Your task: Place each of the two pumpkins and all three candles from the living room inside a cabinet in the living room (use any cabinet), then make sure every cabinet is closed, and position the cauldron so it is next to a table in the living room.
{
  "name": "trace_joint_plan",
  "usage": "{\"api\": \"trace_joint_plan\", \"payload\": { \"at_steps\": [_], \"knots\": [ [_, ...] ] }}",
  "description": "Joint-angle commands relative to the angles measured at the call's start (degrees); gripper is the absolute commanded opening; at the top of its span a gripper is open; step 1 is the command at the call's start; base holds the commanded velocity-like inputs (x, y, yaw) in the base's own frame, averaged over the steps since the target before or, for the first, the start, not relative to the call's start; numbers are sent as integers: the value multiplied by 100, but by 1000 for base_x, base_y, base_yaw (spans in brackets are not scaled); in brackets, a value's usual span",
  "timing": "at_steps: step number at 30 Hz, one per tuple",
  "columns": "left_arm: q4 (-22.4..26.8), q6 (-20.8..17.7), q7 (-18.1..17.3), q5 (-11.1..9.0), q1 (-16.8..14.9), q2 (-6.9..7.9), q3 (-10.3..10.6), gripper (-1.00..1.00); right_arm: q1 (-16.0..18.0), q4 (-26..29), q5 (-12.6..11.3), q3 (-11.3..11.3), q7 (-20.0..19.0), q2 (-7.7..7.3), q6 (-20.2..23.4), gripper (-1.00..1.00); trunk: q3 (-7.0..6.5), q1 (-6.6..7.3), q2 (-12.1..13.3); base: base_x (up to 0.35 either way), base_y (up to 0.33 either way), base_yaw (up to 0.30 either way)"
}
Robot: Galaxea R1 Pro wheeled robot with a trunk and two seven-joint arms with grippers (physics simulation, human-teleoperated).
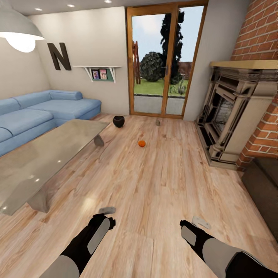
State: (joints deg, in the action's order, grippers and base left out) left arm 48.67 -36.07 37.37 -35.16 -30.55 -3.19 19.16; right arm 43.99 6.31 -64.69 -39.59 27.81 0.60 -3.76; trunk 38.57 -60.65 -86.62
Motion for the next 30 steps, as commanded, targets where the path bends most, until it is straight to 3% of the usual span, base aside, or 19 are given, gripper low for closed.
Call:
{"api": "trace_joint_plan", "payload": {
  "at_steps": [1,8,12,17,22,30],
  "knots": [
    [-4,-5,59,-58,-3,6,23,100,4,2,-61,-40,16,1,-13,100,7,-3,-2,329,0,-79],
    [-48,-5,57,-75,-3,53,43,100,4,2,-61,-40,12,1,11,100,9,-3,-2,329,0,-14],
    [-354,0,11,-56,-3,69,60,100,4,2,-61,-40,14,1,-7,100,9,-3,-2,329,0,-1],
    [-535,69,-32,-52,-3,244,79,100,4,2,-61,-42,16,1,-46,100,9,-3,-2,329,0,0],
    [-563,82,-503,-20,-3,291,128,100,4,2,-44,-48,-37,1,-80,100,9,-3,-2,329,0,0],
    [-565,84,-606,454,-3,364,196,100,2,2,-23,-49,-180,-2,-90,100,9,-3,-2,329,0,0]
  ]
}}
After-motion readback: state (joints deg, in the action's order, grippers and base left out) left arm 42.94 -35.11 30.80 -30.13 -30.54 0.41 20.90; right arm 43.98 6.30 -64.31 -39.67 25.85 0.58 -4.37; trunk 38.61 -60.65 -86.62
